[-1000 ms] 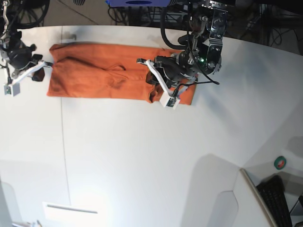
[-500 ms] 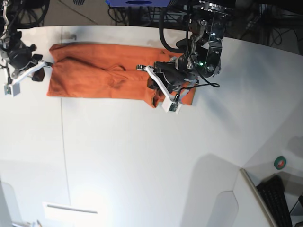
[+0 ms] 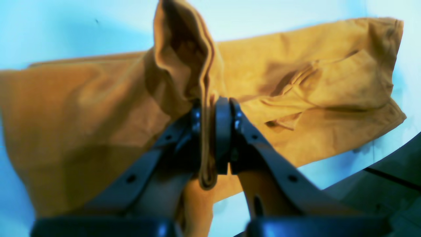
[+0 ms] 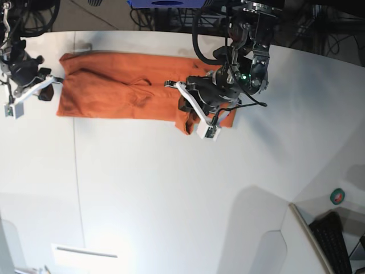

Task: Layout the t-shirt on the table in an organized manner, then fold the t-shirt properly
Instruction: 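Lower the folded end onto the strip and press it with the left gripper, then grasp both ends of the orange strip with the left and right grippers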

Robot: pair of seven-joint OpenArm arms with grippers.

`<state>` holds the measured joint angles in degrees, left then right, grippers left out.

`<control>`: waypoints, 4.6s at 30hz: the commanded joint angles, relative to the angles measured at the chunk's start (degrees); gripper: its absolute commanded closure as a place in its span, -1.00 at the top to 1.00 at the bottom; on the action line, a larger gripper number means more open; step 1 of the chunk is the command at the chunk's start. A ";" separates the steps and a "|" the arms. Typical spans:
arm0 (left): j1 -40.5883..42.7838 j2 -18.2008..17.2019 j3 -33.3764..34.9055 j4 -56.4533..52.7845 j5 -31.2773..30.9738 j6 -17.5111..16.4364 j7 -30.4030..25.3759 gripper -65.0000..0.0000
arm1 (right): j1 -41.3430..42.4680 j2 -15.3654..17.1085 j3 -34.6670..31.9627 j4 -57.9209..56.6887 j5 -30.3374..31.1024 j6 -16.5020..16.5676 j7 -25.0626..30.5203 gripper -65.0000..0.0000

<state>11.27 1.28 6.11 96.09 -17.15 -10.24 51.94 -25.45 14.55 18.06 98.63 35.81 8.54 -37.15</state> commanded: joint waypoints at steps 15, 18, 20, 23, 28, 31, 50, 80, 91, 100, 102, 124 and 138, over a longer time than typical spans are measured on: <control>-1.03 0.35 0.18 -1.98 -1.09 -0.09 -0.73 -1.00 | 0.97 0.71 0.44 0.93 0.54 0.39 0.79 -1.00; -1.03 0.35 0.18 -2.42 -1.09 -0.09 -0.73 -1.00 | 0.97 0.71 0.35 0.93 0.54 0.39 0.79 -1.00; -1.03 0.35 0.18 -2.51 -1.09 -0.09 -0.73 -1.00 | 0.97 0.71 0.35 0.93 0.54 0.30 0.79 -1.00; -1.03 0.35 0.18 -2.51 -1.09 -0.09 -0.73 -1.00 | 0.97 0.71 0.35 0.93 0.54 0.30 0.79 -1.00; -1.11 0.35 0.18 -2.51 -1.09 -0.09 -0.73 -1.00 | 0.97 0.71 0.26 0.93 0.54 0.30 0.79 -1.00; -1.11 0.35 0.18 -2.51 -1.09 -0.09 -0.73 -1.00 | 0.97 0.62 0.44 0.93 0.54 0.30 0.79 -1.00; -6.56 -0.44 17.23 -11.39 -1.18 -0.27 -0.73 0.34 | 0.97 0.62 0.44 0.93 0.54 0.30 0.79 -1.00; 2.49 -13.01 -38.50 -10.16 -1.09 -14.68 -5.75 -1.00 | 6.07 -1.05 11.08 -17.18 18.74 15.68 -2.63 0.69; 1.96 -12.75 -28.04 -14.82 -0.66 -14.42 -15.86 -1.00 | 9.50 -0.52 10.81 -29.05 18.65 22.19 -6.06 0.69; -0.94 -9.94 -21.10 -17.54 -0.57 -14.33 -18.14 -1.00 | 9.50 -0.96 10.73 -29.31 18.65 22.19 -10.63 0.69; -1.73 -9.15 -21.10 -19.30 -0.57 -14.33 -18.14 -1.00 | 9.50 -1.05 9.23 -29.31 18.65 22.28 -12.22 0.69; -1.82 -8.27 -18.81 -20.27 -0.57 -14.33 -18.23 -1.00 | 15.12 -2.46 5.54 -35.29 18.65 22.28 -12.22 -0.30; -2.17 -8.27 -12.31 -20.53 -0.57 -14.33 -18.23 -1.00 | 16.53 -1.67 5.10 -31.24 18.56 15.86 -12.39 -1.00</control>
<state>9.41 -6.87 -6.22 74.98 -17.63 -24.27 33.78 -9.45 11.88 22.96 66.52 53.28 23.70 -50.22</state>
